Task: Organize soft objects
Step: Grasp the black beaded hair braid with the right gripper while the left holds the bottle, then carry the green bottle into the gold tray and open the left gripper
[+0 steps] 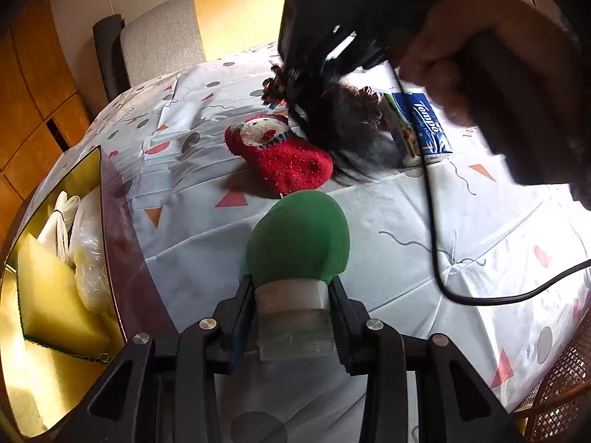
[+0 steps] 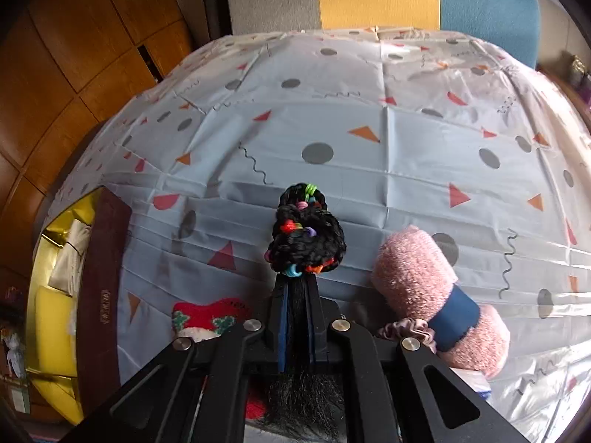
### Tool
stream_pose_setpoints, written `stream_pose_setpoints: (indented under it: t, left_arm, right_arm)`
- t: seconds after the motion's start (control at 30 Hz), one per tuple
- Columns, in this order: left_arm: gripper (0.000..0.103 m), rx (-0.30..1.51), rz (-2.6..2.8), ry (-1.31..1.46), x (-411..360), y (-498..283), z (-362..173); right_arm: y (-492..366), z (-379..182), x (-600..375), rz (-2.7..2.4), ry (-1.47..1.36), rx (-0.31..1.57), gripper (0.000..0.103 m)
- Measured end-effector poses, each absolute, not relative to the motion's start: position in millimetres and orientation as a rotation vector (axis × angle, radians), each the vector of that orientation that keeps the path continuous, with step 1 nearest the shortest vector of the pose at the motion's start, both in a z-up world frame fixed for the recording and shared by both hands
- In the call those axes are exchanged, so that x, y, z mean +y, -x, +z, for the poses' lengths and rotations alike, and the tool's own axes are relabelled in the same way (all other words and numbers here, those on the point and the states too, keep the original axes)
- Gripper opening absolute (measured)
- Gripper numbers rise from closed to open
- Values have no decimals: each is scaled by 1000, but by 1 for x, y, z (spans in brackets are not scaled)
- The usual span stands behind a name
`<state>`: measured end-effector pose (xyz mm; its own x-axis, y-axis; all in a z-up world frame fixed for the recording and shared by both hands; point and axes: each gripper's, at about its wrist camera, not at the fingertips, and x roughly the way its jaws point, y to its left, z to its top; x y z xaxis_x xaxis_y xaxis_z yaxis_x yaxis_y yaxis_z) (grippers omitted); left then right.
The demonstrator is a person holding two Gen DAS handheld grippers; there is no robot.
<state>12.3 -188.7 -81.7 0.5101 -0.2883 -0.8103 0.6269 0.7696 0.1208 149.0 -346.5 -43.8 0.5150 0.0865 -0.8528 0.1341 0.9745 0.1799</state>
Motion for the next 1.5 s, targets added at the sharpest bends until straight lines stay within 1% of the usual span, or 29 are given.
stream_pose_setpoints:
  t: [0.13,0.27,0.4,0.6,0.63,0.67,0.7,0.8,0.97,1.13,1.3,1.4,1.5]
  left_arm:
    - [37,884,-571,-402,-187,-15,-79]
    - [36,894,-568,-376,-183,-16,-74]
    - [36,883,-568,-346,-176,-14,-63]
    - [36,861,-567,-304,-165,-10,-46]
    - [36,858,-567,-299,-163,-10,-43]
    - [36,854,-564,-295,-161,-9,-41]
    - [36,849,-561,-291,-158,-7,-38]
    - [37,838,-558,-270,-151,-2,-29]
    - [37,821,-557,-208,-133,0,-6]
    - [37,775,-514,-106,-97,-6,30]
    - [37,751,-393,6,-39,-33,56]
    - [37,771,-275,36,-1,-61,54]
    - [37,825,-190,53,31,-95,37]
  right_arm:
    - [-112,-10,-350,-16,-211,952,8]
    - [-71,-1,-352,18,-223,952,8]
    - [-29,-18,-346,96,-244,1012,8]
    - [3,-70,-338,101,-259,1113,8]
    - [3,-78,-340,93,-279,1118,10]
    - [4,-84,-344,79,-304,1121,17]
    - [5,-90,-348,67,-333,1120,17]
    - [6,-92,-358,73,-381,1090,17]
    - [7,-92,-356,63,-353,1080,16]
    - [4,-94,-352,66,-338,1084,17]
    - [6,-93,-347,65,-290,1075,17]
    - [6,-93,-340,55,-232,1065,17]
    - [6,-92,-339,50,-214,1060,17]
